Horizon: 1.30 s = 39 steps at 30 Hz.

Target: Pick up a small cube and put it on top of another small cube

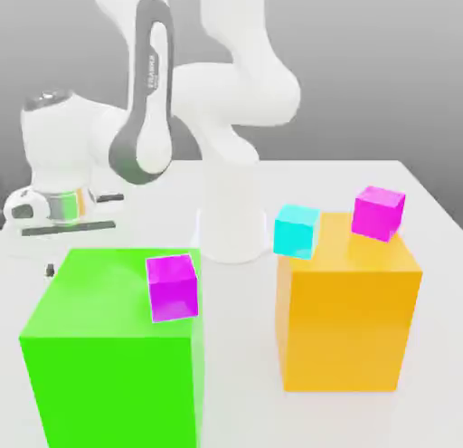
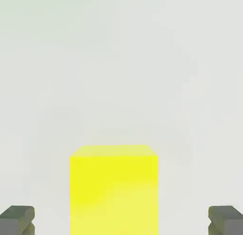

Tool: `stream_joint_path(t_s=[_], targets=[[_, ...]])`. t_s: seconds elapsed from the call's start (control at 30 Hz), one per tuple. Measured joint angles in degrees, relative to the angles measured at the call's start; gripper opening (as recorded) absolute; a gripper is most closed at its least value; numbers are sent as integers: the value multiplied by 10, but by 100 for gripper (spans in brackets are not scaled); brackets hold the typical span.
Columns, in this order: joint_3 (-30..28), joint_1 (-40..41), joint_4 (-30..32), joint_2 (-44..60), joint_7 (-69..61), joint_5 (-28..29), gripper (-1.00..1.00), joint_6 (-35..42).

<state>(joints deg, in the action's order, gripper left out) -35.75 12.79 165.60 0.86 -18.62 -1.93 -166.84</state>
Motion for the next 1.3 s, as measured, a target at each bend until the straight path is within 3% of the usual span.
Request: stream_joint_path(t_s=[0.23,0.4,0.43,0.63,0.8,1.0,1.17,1.3], targets=[[128,81,-20,76,-143,-194,0,-48],[251,179,-31,127,-211,-288,0,-86],[273,198,-33,136,-221,-301,-100,-94],[285,207,-34,141,-225,-308,-100,-97],[204,143,-26,104,-180,-244,-100,-68],[101,81,-10,40,-65,-87,-100,-26],[82,95,4,-13,20,28,-100,9],[89,97,-3,-44,36,66,-100,25]])
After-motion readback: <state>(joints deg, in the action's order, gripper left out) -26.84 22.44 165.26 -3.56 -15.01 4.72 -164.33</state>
